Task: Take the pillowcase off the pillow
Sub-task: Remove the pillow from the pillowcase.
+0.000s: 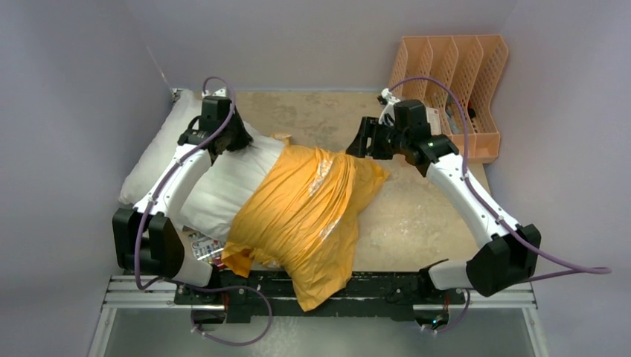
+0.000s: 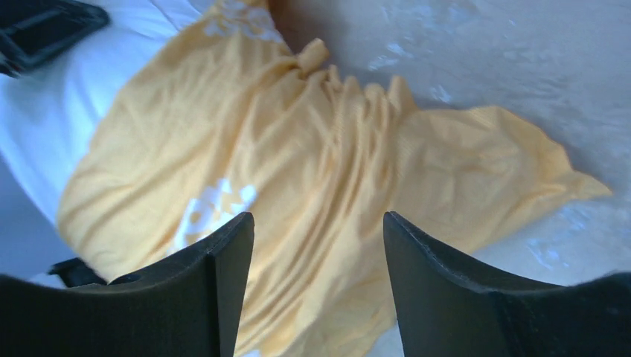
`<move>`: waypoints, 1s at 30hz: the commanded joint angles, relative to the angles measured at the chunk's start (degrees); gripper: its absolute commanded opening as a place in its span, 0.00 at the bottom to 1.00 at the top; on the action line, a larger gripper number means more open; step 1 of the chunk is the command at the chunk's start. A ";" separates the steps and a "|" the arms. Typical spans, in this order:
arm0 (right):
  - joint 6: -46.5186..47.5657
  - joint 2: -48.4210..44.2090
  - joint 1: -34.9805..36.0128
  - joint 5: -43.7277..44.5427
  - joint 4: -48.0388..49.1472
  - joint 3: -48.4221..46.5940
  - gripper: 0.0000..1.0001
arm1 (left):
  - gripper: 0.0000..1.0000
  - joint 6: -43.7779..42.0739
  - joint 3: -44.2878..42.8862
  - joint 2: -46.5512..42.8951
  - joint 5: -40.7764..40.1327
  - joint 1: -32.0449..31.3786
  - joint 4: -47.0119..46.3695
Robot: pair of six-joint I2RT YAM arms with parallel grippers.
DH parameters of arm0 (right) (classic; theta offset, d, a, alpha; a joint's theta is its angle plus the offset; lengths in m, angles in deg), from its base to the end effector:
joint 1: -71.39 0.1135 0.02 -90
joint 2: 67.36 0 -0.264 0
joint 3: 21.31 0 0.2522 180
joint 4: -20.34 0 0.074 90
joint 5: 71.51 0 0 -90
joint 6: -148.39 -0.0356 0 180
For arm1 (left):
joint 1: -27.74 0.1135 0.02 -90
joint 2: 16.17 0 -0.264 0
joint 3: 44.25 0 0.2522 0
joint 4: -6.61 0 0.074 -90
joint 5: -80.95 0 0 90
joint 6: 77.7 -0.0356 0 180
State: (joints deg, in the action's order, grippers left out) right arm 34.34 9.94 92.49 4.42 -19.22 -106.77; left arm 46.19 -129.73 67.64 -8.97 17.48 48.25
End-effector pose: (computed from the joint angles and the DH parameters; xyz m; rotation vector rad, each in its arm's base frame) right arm 0.2807 0.1176 0.3503 -0.0949 2.1851 0.7187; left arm 0.3224 -0.0584 0.3129 -0.4705 2.2528 -0.4051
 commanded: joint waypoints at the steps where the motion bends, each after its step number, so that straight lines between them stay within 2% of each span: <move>1: -6.81 5.50 1.74 -9.39 -0.69 -8.58 0.67 | 0.00 0.13 -2.03 0.12 -0.49 0.86 -2.20; 2: -7.41 7.53 3.21 -7.49 -2.90 -10.81 0.68 | 0.00 0.58 -2.24 -0.05 -1.06 0.86 -2.03; 4: -9.55 10.44 8.10 0.88 -6.23 -13.20 0.89 | 0.00 1.48 -1.70 -0.84 -1.82 0.86 -2.36; 6: -13.86 11.60 11.83 4.85 -6.11 -12.13 0.91 | 0.00 1.81 -1.58 -1.00 -2.13 0.86 -1.93; 9: -20.25 12.18 15.20 4.80 -1.33 -6.85 0.89 | 0.00 1.98 -1.11 -1.55 -2.66 0.86 -1.57; 11: -20.89 12.43 15.86 9.21 -2.39 -5.21 0.78 | 0.00 2.18 -0.96 -1.71 -2.40 0.86 -1.79; 12: -21.01 12.14 15.82 12.12 -4.86 -4.79 0.68 | 0.00 2.24 -1.08 -1.79 -2.39 0.86 -1.77; 13: -20.14 11.19 14.97 16.69 -6.84 -4.29 0.51 | 0.00 2.26 -1.24 -1.85 -2.86 0.86 -1.60; 15: -18.46 8.17 12.08 27.23 -7.21 -1.87 0.08 | 0.00 1.94 -2.17 -1.70 -5.01 0.86 -0.03; 16: -17.48 6.48 9.82 27.41 -6.10 0.03 0.00 | 0.00 1.67 -2.66 -1.58 -5.92 0.86 0.73; 18: -16.01 3.34 1.27 22.51 -3.54 3.87 0.00 | 0.00 1.04 -3.62 -1.02 -7.21 0.90 1.67; 20: -13.64 0.68 -2.52 20.84 -2.02 6.34 0.00 | 0.00 0.51 -4.75 -0.26 -7.26 0.94 2.29; 22: -11.21 -1.01 -3.48 19.89 -1.69 7.07 0.00 | 0.00 0.22 -5.55 0.43 -6.51 0.95 2.01; 27: -5.69 -3.36 -3.43 3.88 -0.27 5.76 0.00 | 0.00 -0.86 -10.56 4.73 -2.50 0.94 3.21; 28: -5.28 -4.60 -3.43 -0.08 1.49 6.80 0.12 | 0.00 -1.31 -11.59 5.75 -2.60 0.92 3.81; 30: -5.57 -7.21 -3.39 -2.94 2.95 8.13 0.53 | 0.00 -1.69 -12.84 6.68 -2.47 0.94 3.66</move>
State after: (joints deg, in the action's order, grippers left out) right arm 23.70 8.65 90.70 7.90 -16.41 -100.17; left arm 48.13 -137.65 72.28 -4.01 15.36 52.60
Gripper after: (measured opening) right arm 0.259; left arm 0.009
